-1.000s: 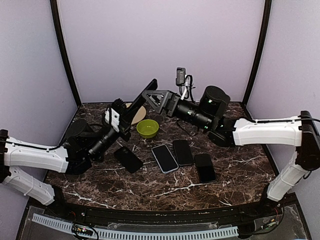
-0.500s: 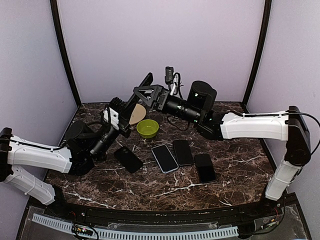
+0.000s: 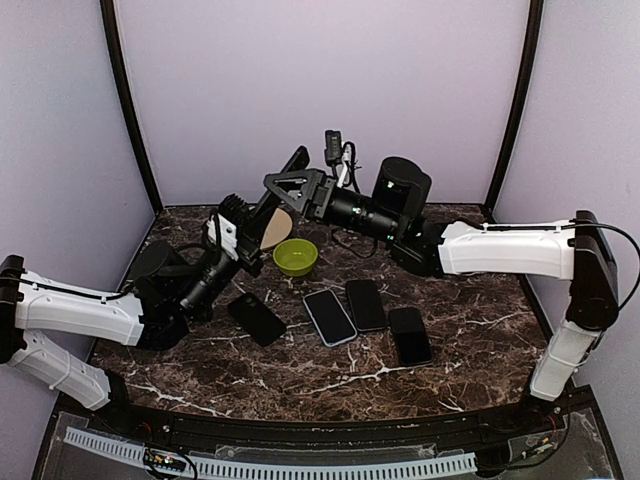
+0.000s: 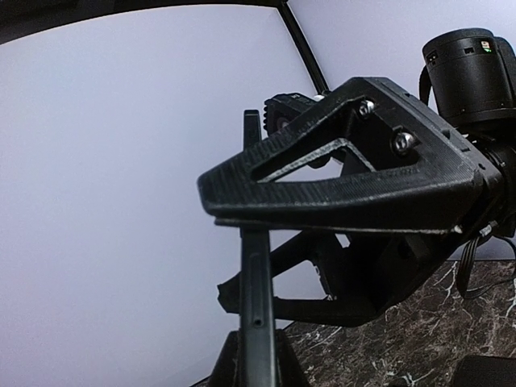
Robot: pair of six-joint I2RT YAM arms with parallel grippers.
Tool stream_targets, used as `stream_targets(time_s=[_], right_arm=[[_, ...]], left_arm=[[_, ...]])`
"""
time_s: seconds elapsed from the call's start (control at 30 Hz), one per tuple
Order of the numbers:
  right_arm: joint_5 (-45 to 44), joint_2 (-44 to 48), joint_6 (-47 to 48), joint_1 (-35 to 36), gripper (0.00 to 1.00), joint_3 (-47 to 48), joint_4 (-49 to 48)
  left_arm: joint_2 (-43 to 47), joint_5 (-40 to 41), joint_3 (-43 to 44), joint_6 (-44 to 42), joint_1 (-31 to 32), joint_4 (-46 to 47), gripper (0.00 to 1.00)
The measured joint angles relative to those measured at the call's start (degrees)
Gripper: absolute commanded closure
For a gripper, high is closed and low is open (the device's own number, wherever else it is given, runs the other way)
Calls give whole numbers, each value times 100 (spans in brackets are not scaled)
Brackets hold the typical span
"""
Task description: Put the phone into the phone case
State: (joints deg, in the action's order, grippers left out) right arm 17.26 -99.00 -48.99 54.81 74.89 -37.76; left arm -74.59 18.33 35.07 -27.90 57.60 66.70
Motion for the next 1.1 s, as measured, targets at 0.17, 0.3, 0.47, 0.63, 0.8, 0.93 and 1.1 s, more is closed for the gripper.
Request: stream_targets(time_s=[0.17, 0.3, 0.47, 0.63, 0.8, 0.93, 1.1], right_arm=[[7, 28, 74, -20, 57, -83, 15], [-63, 212, 407, -114, 59, -402, 232], [-369, 684, 839, -350, 60, -846, 765], [-994, 1370, 1423, -579, 61, -1228, 1425], [-1818, 1945, 2057, -638, 62, -1434, 2094], [-2146, 2181, 2413, -638, 62, -1582, 2487], [-2269, 2210, 2667, -638, 62, -1670, 2865]], left_arm=[[17, 9, 0, 125, 0, -173, 55], [190, 59, 4, 540, 7, -874, 27], [459, -50, 306, 1351, -33, -2680, 16], [466, -940, 710, 2518, -581, -4461, 19], [7, -1567, 960, 3897, -2127, -5991, 22], [-1010, -1891, 1434, 4520, -2949, -6942, 24], [-2068, -2157, 1773, 4649, -3141, -7694, 42]])
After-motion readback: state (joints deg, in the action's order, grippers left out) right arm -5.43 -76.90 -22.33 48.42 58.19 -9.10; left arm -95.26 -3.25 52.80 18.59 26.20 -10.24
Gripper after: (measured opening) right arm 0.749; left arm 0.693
